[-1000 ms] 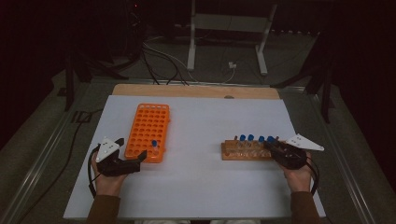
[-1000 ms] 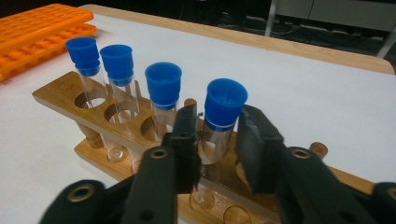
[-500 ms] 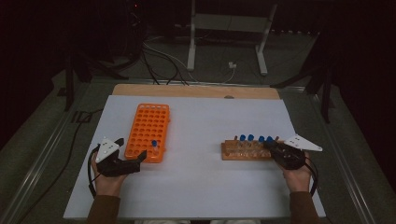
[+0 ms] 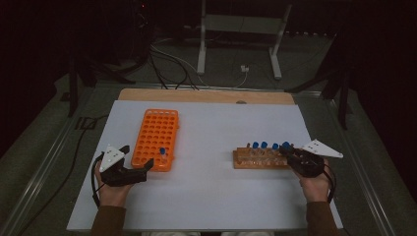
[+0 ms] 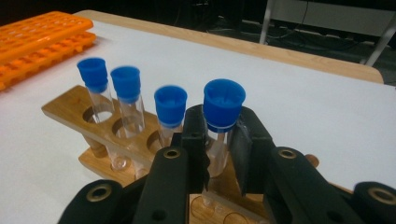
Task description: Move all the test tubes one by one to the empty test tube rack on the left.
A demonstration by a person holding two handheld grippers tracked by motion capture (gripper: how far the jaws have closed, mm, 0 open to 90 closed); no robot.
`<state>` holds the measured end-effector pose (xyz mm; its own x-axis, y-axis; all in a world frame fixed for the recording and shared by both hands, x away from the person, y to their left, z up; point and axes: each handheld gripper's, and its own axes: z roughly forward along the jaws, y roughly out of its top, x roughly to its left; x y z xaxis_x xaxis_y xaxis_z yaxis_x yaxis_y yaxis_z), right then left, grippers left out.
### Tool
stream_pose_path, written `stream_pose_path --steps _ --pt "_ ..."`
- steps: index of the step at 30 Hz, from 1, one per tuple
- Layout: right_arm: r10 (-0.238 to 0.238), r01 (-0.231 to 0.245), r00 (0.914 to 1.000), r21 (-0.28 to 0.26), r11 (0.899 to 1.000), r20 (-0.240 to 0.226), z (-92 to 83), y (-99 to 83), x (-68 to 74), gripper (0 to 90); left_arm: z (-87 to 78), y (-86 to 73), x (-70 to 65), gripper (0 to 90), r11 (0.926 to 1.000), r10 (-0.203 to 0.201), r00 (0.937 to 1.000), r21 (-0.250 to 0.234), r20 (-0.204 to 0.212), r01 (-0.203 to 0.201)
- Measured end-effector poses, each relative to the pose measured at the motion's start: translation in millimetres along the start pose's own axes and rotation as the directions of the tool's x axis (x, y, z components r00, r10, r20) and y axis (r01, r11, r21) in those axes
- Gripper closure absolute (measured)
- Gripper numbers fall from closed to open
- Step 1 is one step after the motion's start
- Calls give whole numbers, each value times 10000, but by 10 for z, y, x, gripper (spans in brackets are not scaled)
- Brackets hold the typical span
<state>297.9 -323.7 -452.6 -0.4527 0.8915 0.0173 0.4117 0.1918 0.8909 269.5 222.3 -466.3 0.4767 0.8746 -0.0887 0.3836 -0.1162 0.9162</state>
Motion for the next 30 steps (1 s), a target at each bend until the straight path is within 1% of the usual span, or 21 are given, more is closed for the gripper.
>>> stream_pose_path --steps 9,17,24,30 --pt "-98 99 9999 -331 9994 32 -100 161 21 763 -2 1 -8 11 10000 -5 10000 0 17 5" --pt "-190 192 9998 -423 9989 42 -155 263 28 764 -11 6 -5 12 10000 -17 10000 -25 30 17" --pt "-235 236 9997 -544 9982 24 -212 296 31 763 -21 22 -21 24 10000 27 10000 -84 47 -27" --pt "-225 223 9997 -654 9976 -16 -259 314 31 763 -33 52 -49 23 9997 179 9998 -138 40 -179"
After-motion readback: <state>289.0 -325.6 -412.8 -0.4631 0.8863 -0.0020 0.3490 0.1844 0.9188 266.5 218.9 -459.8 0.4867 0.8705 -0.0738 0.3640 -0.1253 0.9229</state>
